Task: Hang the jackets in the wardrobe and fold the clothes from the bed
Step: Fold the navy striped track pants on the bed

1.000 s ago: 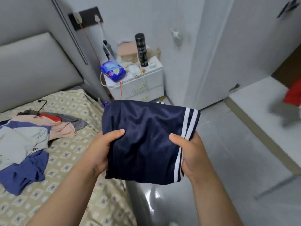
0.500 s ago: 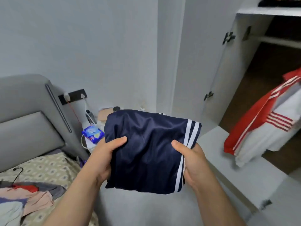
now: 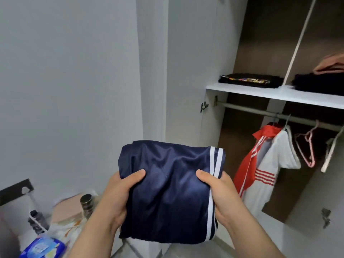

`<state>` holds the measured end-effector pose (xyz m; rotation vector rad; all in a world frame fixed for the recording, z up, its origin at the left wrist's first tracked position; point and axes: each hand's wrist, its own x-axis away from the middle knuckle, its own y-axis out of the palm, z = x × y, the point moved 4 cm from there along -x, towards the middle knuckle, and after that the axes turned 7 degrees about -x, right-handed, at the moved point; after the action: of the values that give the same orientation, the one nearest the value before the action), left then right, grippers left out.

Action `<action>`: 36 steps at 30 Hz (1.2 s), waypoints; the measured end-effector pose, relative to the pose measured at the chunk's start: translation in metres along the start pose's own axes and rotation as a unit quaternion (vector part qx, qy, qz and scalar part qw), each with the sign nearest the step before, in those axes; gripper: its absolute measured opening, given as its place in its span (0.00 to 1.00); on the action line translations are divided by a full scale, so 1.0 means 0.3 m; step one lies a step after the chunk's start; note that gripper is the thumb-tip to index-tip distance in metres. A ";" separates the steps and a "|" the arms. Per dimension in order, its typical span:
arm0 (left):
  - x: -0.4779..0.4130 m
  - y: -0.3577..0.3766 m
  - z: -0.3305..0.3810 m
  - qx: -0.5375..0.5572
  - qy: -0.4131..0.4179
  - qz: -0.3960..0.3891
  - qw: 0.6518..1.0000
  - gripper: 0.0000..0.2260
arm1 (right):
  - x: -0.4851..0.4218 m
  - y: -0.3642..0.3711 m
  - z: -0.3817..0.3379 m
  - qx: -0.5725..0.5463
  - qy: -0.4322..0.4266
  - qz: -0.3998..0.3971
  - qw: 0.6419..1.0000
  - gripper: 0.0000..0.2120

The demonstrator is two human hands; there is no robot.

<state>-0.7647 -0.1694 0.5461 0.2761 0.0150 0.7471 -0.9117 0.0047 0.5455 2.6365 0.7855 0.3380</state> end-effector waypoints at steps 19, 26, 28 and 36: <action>-0.781 0.757 0.164 0.038 -0.016 -0.238 0.970 0.26 | -0.481 -0.303 -0.602 -0.090 -0.161 0.104 0.977 0.14; -0.975 1.160 0.160 0.066 -0.009 -0.266 0.962 0.27 | -0.715 -0.578 -0.838 -0.090 -0.141 0.054 0.984 0.39; -1.027 1.244 0.183 0.086 -0.012 -0.261 0.961 0.27 | -0.769 -0.627 -0.911 -0.075 -0.155 0.060 0.983 0.25; -1.200 1.511 0.313 0.068 -0.048 -0.301 0.950 0.16 | -0.968 -0.717 -1.132 -0.023 -0.185 0.118 0.975 0.13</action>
<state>-1.3220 -0.1173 0.7211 0.4135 0.0569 0.1228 -1.3621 0.1018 0.7286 2.6367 0.3412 -0.0761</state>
